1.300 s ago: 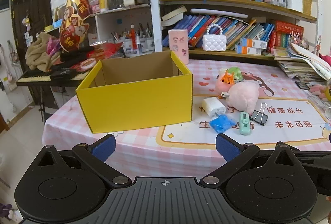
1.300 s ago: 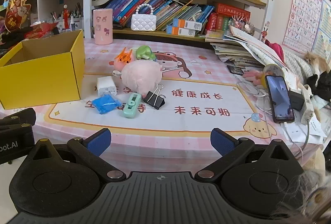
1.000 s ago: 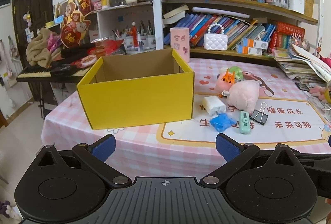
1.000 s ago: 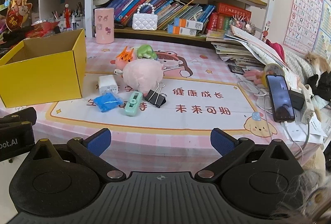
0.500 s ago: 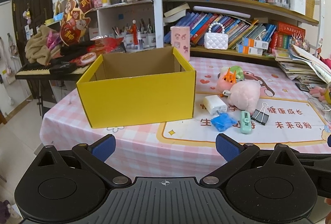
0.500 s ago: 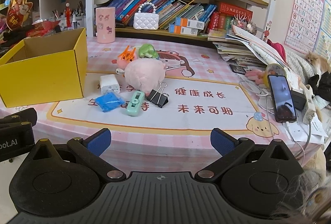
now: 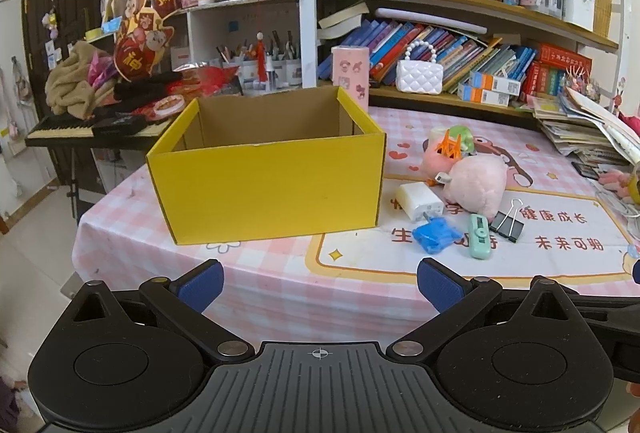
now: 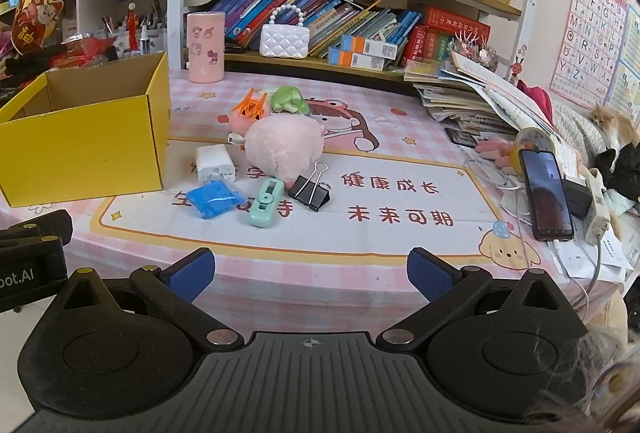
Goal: Organize objects
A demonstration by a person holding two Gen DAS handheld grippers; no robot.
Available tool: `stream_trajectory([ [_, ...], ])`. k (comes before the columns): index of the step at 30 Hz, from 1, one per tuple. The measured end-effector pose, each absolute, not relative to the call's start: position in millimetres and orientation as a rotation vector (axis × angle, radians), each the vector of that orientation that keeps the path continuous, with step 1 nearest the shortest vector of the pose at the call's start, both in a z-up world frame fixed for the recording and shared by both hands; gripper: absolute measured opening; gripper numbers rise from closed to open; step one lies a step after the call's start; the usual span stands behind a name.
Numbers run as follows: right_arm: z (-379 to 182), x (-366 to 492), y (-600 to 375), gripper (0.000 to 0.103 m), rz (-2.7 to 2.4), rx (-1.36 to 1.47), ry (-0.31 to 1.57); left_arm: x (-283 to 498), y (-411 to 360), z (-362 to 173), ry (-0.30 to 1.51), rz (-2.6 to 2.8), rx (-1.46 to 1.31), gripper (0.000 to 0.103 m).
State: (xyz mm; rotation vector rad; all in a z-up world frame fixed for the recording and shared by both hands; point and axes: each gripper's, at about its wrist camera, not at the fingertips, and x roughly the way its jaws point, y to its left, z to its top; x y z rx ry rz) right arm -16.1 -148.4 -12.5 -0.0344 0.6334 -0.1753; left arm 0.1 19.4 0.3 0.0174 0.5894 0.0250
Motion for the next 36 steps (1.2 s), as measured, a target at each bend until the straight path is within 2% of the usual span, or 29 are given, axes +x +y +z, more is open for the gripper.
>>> stream_trajectory([
  [18, -18.0, 0.8, -148.3, 0.103, -0.175, -0.049, 0.675, 15.3, 14.3, -6.8, 0.625, 0.017, 0.008, 0.103],
  [29, -23.1, 33.7, -184.7, 0.101, -0.121, -0.027, 0.72, 41.3, -8.1, -12.7, 0.695, 0.017, -0.061, 0.103],
  [31, -23.6, 42.0, -195.0, 0.098, -0.099, -0.012, 0.722, 46.6, -14.1, -11.9, 0.684, -0.013, -0.095, 0.103],
  [36, -26.7, 68.8, -222.6, 0.077, -0.067, 0.045, 0.734, 65.6, -35.7, -12.5, 0.688, -0.015, -0.095, 0.103],
])
